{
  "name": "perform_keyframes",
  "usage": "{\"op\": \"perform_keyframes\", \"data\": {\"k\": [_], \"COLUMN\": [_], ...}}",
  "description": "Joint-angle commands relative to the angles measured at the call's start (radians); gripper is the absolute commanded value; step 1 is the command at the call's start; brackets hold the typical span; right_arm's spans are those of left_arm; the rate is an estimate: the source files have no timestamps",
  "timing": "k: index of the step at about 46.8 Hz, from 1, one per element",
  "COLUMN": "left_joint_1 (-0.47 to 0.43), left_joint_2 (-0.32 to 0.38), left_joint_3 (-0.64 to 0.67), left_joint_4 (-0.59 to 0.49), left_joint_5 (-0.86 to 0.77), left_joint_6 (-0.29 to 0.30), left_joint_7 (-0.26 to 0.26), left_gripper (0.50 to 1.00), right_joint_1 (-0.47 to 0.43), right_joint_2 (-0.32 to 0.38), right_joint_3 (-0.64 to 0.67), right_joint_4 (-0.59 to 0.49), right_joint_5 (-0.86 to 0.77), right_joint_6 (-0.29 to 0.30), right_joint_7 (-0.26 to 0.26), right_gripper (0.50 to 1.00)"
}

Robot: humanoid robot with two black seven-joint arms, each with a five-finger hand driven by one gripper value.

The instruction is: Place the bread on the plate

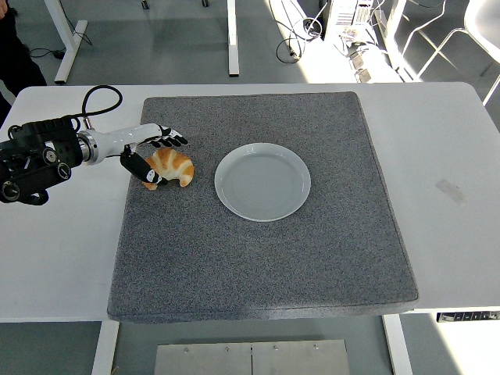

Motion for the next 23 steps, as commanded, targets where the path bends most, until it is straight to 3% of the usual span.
{"op": "perform_keyframes", "data": {"k": [1, 9, 18, 23], "left_joint_1": [0.001, 0.007, 0.007, 0.007], "left_joint_2": [-0.002, -0.003, -0.003, -0.003], "left_joint_3": [0.000, 0.000, 0.000, 0.000], "left_joint_4": [0.000, 0.000, 0.000, 0.000], "left_joint_5": [0.022, 0.056, 0.068, 0.079], "left_joint_6": [0.006, 0.034, 0.075, 0.080], "left_joint_7": [0.000, -0.003, -0.003, -0.003], "left_gripper": [0.810, 0.749, 0.625, 0.592], "right_joint_1": [0.000, 0.000, 0.000, 0.000], "right_joint_2": [0.000, 0.000, 0.000, 0.000], "right_joint_3": [0.000, 0.000, 0.000, 0.000], "right_joint_4": [0.000, 0.000, 0.000, 0.000], "right_joint_5": [0.000, 0.000, 0.000, 0.000], "right_joint_6": [0.000, 0.000, 0.000, 0.000], "right_joint_7": [0.000, 0.000, 0.000, 0.000], "right_gripper": [1.000, 1.000, 1.000, 1.000]}}
